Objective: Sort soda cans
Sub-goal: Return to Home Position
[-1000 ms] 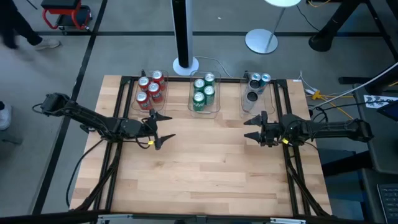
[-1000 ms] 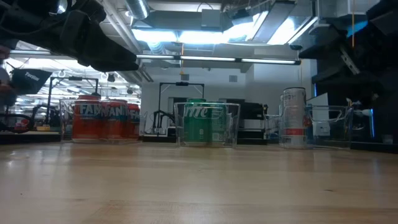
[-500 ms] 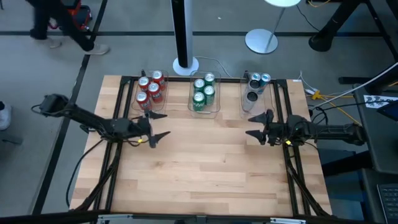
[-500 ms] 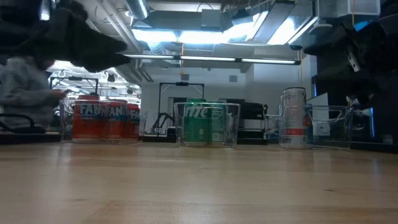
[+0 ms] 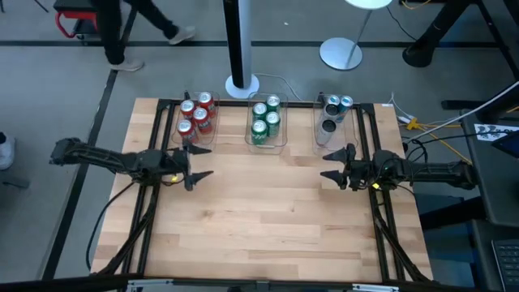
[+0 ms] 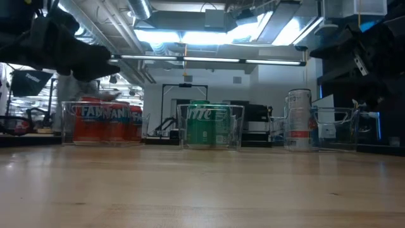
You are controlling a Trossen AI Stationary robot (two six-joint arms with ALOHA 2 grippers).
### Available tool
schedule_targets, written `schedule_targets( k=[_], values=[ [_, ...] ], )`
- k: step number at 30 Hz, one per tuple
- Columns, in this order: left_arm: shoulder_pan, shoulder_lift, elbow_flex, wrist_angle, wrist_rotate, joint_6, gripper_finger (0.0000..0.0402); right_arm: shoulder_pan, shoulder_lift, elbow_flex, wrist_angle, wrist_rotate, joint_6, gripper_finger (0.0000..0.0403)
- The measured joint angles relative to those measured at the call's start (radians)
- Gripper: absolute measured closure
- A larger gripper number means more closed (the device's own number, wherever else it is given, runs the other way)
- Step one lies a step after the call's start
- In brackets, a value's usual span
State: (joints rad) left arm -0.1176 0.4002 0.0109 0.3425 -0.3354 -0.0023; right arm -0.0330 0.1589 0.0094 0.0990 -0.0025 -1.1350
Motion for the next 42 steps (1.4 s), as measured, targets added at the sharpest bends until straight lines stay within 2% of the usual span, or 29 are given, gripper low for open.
schedule_targets(
  k=[10,13,22,42],
  values=[
    [0.05,-0.341,0.0,-0.29,0.0,-0.008,0.0027,0.0,-0.022,-0.001,0.01,-0.025,0.0,0.0033],
    [0.055,-0.397,0.0,-0.29,0.027,0.006,0.0027,0.0,-0.053,-0.001,-0.013,-0.025,0.0,0.0033],
    [0.059,-0.392,0.0,-0.291,0.014,-0.017,0.0027,0.0,-0.159,-0.002,-0.078,-0.015,0.02,0.0033],
    [0.062,-0.391,0.0,-0.292,0.011,0.003,0.0027,0.0,-0.153,-0.002,-0.083,-0.008,0.027,0.0033]
  ],
)
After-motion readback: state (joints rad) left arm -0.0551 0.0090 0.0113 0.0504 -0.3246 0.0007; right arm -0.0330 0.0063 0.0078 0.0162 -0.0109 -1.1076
